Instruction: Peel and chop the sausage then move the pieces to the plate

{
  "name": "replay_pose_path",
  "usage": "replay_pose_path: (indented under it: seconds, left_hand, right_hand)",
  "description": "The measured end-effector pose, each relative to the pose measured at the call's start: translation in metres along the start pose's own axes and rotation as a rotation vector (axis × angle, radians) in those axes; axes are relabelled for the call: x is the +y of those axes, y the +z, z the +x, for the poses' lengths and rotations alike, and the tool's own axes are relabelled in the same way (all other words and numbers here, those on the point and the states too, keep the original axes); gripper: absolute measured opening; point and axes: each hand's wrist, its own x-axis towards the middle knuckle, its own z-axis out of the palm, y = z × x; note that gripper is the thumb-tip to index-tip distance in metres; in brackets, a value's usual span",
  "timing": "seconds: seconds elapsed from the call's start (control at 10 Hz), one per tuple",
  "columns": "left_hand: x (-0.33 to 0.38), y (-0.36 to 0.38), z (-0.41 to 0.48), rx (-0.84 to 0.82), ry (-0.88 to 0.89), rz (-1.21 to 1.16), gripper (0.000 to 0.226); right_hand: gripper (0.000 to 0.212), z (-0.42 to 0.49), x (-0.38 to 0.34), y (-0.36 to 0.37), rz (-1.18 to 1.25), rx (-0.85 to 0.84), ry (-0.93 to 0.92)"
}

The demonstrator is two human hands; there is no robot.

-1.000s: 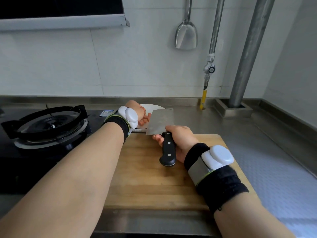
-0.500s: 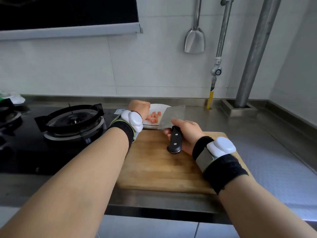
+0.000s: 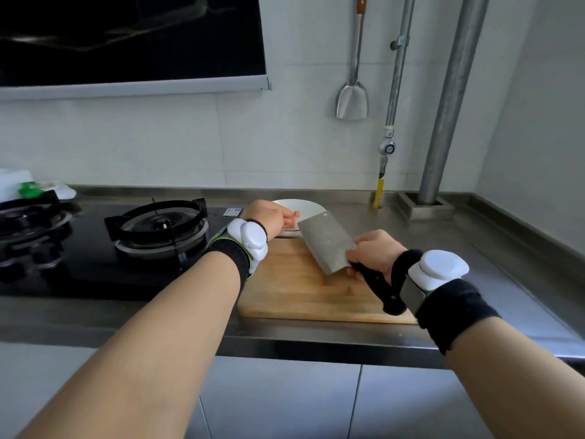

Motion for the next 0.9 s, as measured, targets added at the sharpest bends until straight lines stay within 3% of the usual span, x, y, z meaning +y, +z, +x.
replay_pose_path:
  seconds: [0.1,0.2,0.3,0.4,0.5,0.6,0.7,0.8,0.9]
  left_hand:
    - [-0.001,-0.004,-0.013,-0.052,-0.032,0.057,0.019]
    - [-0.002,-0.008,-0.020,-0.147,-0.085,0.110,0.055]
    - [-0.006,-0.013,-0.029,-0.160,-0.082,0.134,0.063]
    - [-0.010,-0.018,-0.032,-0.029,0.037,0.179,0.032]
    - [-0.010,-0.020,-0.037,0.027,0.055,0.146,0.027]
    - [-0.007,-0.017,-0.045,-0.037,-0.030,0.079,0.032]
    - [-0.007,-0.014,-0.046,0.006,0.015,0.099,0.024]
    - [-0.003,-0.010,-0.047,-0.088,-0.008,0.013,0.025]
    - [-0.001,-0.003,-0.038,-0.017,0.027,-0.072,0.049]
  right_hand:
    - [0.016,-0.005,0.004,-0.002,-0.114,0.035,-0.045]
    - [0.022,-0.008,0.003,-0.002,-0.231,0.032,-0.077]
    - [0.004,-0.012,0.002,-0.004,-0.388,0.059,-0.053]
    - [0.011,-0.018,0.001,-0.003,-0.540,0.092,-0.021]
    - [0.018,-0.024,-0.001,0.002,-0.667,0.118,-0.089]
    - [0.015,-0.031,-0.001,0.004,-0.794,0.178,-0.112]
    - [0.008,-0.031,0.001,0.005,-0.889,0.208,-0.123]
    - [0.013,-0.022,0.003,-0.002,-0.875,0.240,-0.154]
    - [0.026,-0.012,-0.002,-0.010,-0.688,0.261,-0.176]
